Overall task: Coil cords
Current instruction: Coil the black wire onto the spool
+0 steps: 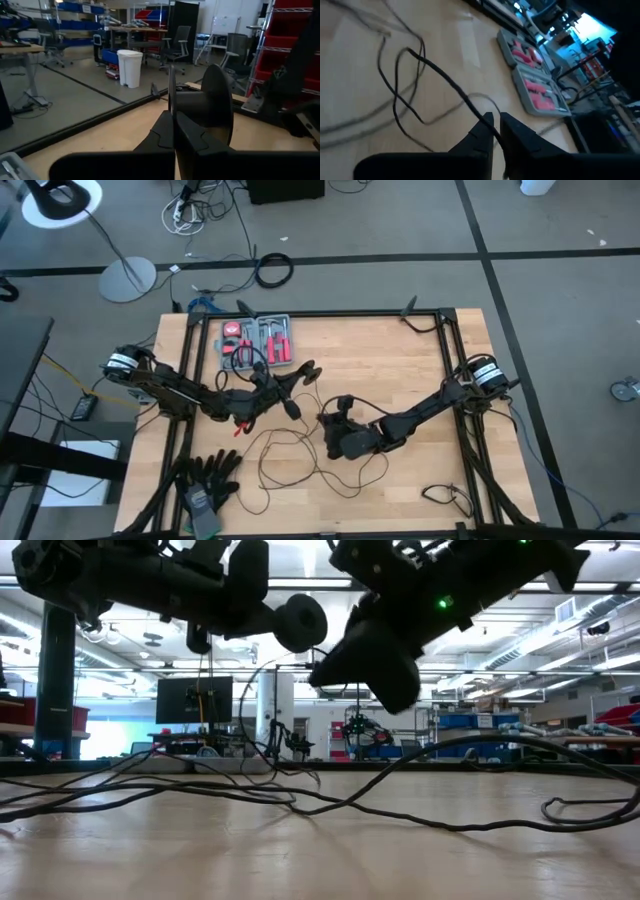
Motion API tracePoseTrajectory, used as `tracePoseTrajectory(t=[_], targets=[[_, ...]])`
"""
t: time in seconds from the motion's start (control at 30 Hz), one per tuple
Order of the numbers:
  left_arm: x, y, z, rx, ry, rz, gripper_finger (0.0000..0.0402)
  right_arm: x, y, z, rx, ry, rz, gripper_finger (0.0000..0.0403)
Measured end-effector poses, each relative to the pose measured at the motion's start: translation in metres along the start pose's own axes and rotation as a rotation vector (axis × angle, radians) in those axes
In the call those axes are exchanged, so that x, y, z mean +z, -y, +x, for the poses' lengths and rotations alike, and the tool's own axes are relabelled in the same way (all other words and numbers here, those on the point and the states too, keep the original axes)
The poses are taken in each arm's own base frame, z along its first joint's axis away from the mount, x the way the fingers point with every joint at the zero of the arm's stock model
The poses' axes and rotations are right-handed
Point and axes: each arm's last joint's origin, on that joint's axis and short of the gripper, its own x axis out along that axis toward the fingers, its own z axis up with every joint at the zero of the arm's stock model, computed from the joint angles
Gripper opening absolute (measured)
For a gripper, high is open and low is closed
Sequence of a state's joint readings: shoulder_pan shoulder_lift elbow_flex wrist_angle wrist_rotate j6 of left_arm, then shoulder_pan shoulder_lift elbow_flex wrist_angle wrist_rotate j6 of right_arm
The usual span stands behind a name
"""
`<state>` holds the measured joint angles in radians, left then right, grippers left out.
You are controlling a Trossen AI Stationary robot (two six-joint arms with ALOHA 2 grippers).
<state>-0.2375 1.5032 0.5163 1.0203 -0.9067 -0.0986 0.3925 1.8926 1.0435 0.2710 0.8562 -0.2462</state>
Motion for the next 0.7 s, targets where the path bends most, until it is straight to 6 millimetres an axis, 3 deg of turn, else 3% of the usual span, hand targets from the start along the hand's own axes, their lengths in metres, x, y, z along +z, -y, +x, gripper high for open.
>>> tracePoseTrajectory(t=[0.3,0.7], targets=[[-0.002,0.002,0.0,-0.054,-0.02,-0.021,0.0,0.01,0.019,0.016,0.063,0.108,0.11,0.0003],[-0.007,0.002,0.0,-0.075,-0.057,0.011,0.0,0.044,0.071,-0.004,0.05,0.309,0.144,0.0001]])
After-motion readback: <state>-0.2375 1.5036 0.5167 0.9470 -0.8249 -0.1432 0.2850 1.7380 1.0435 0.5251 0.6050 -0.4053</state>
